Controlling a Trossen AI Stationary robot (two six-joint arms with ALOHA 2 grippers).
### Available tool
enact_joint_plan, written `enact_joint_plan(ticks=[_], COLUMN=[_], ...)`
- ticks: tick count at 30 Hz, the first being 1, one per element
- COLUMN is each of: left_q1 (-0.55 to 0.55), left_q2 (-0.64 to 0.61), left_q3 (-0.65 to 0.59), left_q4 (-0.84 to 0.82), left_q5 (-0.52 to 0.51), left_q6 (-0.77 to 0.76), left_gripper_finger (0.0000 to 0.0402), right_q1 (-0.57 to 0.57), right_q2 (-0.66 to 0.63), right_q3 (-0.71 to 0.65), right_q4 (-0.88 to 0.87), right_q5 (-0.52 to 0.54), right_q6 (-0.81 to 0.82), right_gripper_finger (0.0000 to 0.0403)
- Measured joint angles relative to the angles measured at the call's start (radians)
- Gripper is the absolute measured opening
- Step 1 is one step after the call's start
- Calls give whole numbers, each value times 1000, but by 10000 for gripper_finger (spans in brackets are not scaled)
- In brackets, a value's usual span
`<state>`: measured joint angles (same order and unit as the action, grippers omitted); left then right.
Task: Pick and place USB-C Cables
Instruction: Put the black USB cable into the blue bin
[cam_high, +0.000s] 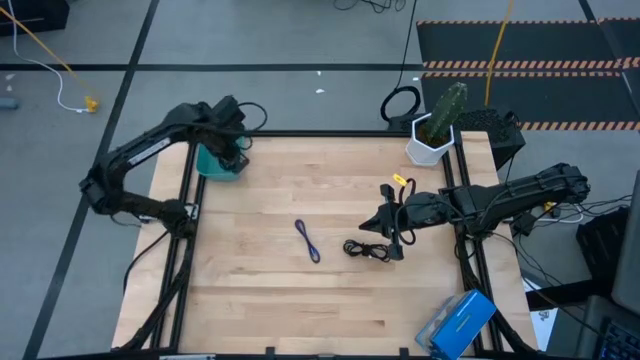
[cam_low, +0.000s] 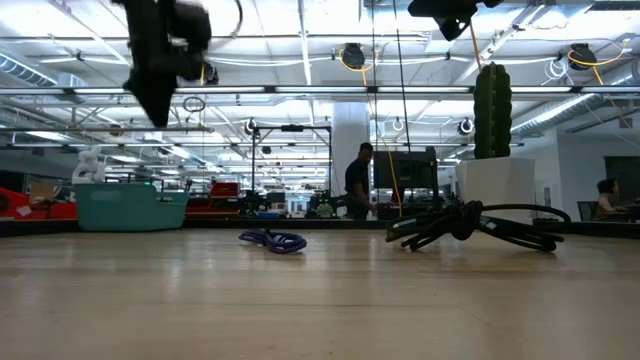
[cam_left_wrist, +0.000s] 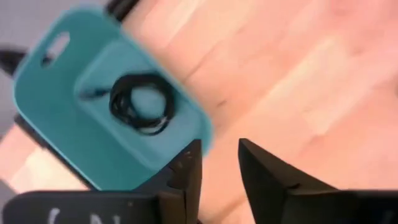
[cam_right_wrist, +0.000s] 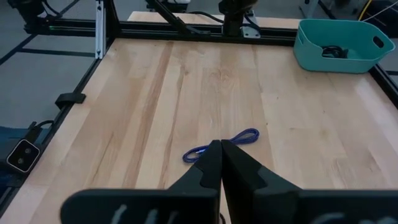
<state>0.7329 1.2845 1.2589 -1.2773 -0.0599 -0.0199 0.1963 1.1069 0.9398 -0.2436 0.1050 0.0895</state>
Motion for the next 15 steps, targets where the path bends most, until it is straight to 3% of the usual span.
enact_joint_plan(ticks=[9, 12, 15], left_q1=[-293, -421, -554], left_q2=[-209, -249, -273], left_q3=[27, 17, 10], left_q4=[-153, -151, -102], left_q5=[2, -5, -40], left_q6=[-195, -272, -340], left_gripper_finger=[33, 7, 7], right_q1=[0, 0, 0], right_q2=[0, 0, 0], right_q3=[0, 0, 0], right_q4=[7, 8, 8], right_q5=[3, 3, 3], right_q6=[2, 3, 3], right_gripper_finger=[0, 0, 0])
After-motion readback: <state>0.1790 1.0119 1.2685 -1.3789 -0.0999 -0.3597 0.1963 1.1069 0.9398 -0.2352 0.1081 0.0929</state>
